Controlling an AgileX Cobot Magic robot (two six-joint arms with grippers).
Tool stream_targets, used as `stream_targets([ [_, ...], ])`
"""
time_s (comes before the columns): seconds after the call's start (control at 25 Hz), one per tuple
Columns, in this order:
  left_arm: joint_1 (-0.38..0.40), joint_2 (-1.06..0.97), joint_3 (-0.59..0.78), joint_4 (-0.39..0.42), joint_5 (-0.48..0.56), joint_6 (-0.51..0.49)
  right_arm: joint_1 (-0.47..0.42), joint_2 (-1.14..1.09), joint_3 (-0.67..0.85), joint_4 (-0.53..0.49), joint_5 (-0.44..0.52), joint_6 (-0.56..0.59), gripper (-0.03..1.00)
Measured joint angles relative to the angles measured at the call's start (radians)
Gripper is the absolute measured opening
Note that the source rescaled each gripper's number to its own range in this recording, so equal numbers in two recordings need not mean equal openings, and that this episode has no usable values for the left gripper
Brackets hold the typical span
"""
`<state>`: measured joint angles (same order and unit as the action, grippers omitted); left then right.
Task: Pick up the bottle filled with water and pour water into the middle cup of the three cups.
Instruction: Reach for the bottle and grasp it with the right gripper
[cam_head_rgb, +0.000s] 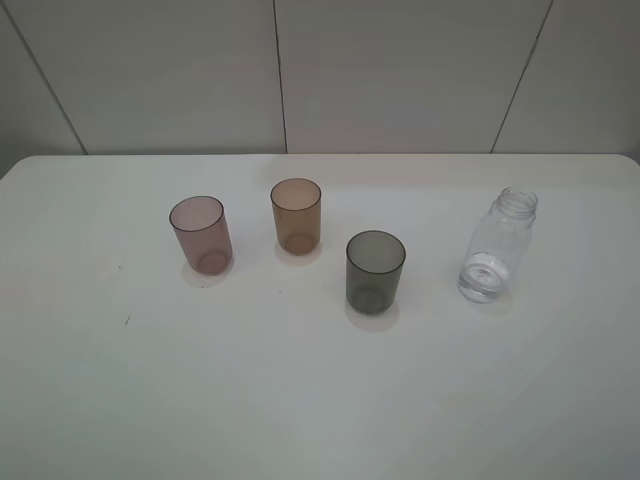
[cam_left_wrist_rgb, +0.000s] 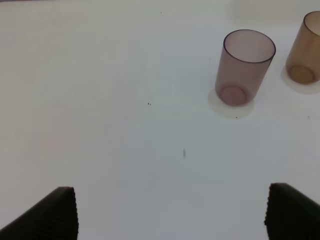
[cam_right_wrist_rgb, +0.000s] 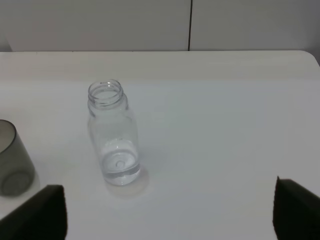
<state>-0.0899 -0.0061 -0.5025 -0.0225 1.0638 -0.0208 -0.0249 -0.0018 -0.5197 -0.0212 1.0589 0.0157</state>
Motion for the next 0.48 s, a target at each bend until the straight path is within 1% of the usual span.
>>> stream_targets([
  [0.48,0.000,0.000,0.000,0.000,0.000,0.000,0.000,0.000,0.000,0.000,0.000,0.000,0.78],
])
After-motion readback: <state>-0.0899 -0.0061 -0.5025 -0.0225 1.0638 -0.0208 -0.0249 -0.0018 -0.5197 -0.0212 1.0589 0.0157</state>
